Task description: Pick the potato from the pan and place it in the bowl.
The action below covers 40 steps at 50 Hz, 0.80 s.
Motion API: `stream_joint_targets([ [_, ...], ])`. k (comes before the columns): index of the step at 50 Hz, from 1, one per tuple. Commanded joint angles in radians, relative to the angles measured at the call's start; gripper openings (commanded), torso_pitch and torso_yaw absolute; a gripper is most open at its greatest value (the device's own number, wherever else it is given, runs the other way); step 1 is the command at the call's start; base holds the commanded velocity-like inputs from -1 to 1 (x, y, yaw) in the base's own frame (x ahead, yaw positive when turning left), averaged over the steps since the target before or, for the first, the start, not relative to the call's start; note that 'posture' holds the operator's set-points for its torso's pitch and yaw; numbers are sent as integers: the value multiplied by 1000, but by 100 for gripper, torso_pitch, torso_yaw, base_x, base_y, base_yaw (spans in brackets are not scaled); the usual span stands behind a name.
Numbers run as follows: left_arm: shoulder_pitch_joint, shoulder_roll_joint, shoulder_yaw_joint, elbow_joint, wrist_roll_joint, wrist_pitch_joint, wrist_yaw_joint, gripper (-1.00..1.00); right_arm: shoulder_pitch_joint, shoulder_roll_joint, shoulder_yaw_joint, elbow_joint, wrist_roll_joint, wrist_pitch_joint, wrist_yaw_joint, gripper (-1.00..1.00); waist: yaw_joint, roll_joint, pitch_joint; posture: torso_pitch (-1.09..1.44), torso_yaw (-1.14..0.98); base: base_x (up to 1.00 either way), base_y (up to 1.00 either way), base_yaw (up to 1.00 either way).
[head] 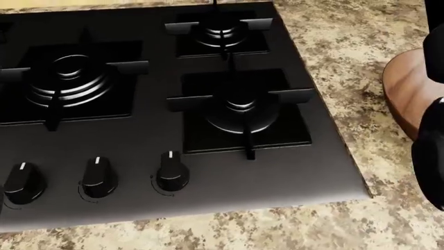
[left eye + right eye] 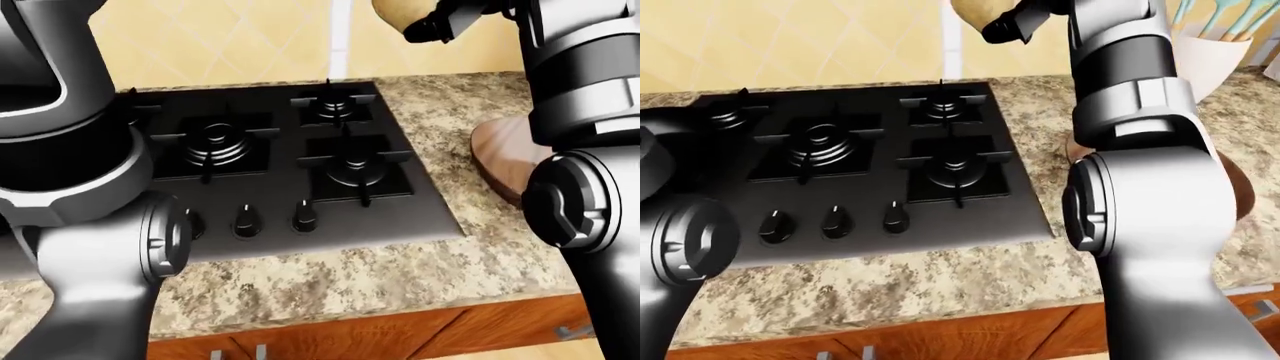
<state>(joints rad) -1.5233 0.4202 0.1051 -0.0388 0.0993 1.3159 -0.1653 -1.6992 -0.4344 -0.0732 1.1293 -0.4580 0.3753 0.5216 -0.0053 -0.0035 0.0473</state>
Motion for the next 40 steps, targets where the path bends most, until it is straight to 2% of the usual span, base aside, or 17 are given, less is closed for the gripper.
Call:
stream_joint_targets([
  [1,-36,18,17,-23,17,-31,12,100,-52,1,-4,-48,13,-34,-7,-100,10,-12,-33,0,0,0,-53,0],
  [6,-30,16,17,-26,17,-32,13,100,-52,2,-3,-47,11,-34,-7,-100,21,26,-17,0,0,0,-49,0],
  [9,-27,15,17,-23,17,-36,14,100,-54,3,-3,-44,10,-35,-7,-100,24,37,-22,0,0,0,-36,0],
  [11,-32,17,17,-24,16,-31,13,100,-52,3,-5,-45,10,-36,-9,-100,21,58,-25,0,0,0,-36,0],
  [12,-37,19,18,-29,15,-24,11,100,-56,1,-4,-45,10,-32,-6,-100,17,82,-33,0,0,0,-38,0],
  [13,-35,20,19,-31,15,-24,11,100,-56,1,-3,-47,9,-29,-5,-100,20,57,-30,0,0,0,-40,0],
  [15,-31,22,21,-23,15,-32,12,100,-59,0,-6,-47,11,-26,-4,-100,6,80,-37,0,0,0,-40,0],
  [18,-33,21,19,-24,14,-31,13,100,-61,2,-4,-43,9,-29,-3,-100,2,74,-42,0,0,0,-40,0],
  [21,-27,14,18,-26,14,-33,16,100,-59,4,-4,-42,10,-30,-3,-100,0,50,-27,0,0,0,-41,0],
  [23,-20,13,17,-32,14,-32,16,100,-55,5,-4,-38,11,-35,-6,-100,2,23,-23,0,0,0,-42,0],
  [25,-19,16,19,-27,14,-37,16,100,-52,4,-5,-38,11,-37,-6,-100,9,-30,-30,0,0,0,-42,0],
  [26,-19,16,18,-28,14,-36,16,100,-53,3,-5,-37,11,-37,-5,-100,11,-83,-42,0,0,0,-42,0],
  [27,-20,15,16,-31,14,-33,16,100,-55,3,-5,-41,11,-32,-4,-100,9,-48,-32,0,0,0,-43,0],
  [29,-24,14,16,-32,14,-29,16,100,-58,4,-4,-45,10,-28,-2,-100,12,-44,-28,0,0,0,-43,0],
  [35,-16,16,17,-35,14,-34,16,100,-54,2,-4,-47,9,-28,-1,-100,23,16,-13,0,0,0,-44,0],
  [38,-15,15,18,-33,15,-36,16,100,-55,4,-4,-45,10,-28,-1,-100,22,40,-15,0,0,0,-44,0],
  [40,-14,14,17,-33,15,-37,17,100,-55,5,-4,-46,10,-28,-1,-100,18,69,-21,0,0,0,-45,0],
])
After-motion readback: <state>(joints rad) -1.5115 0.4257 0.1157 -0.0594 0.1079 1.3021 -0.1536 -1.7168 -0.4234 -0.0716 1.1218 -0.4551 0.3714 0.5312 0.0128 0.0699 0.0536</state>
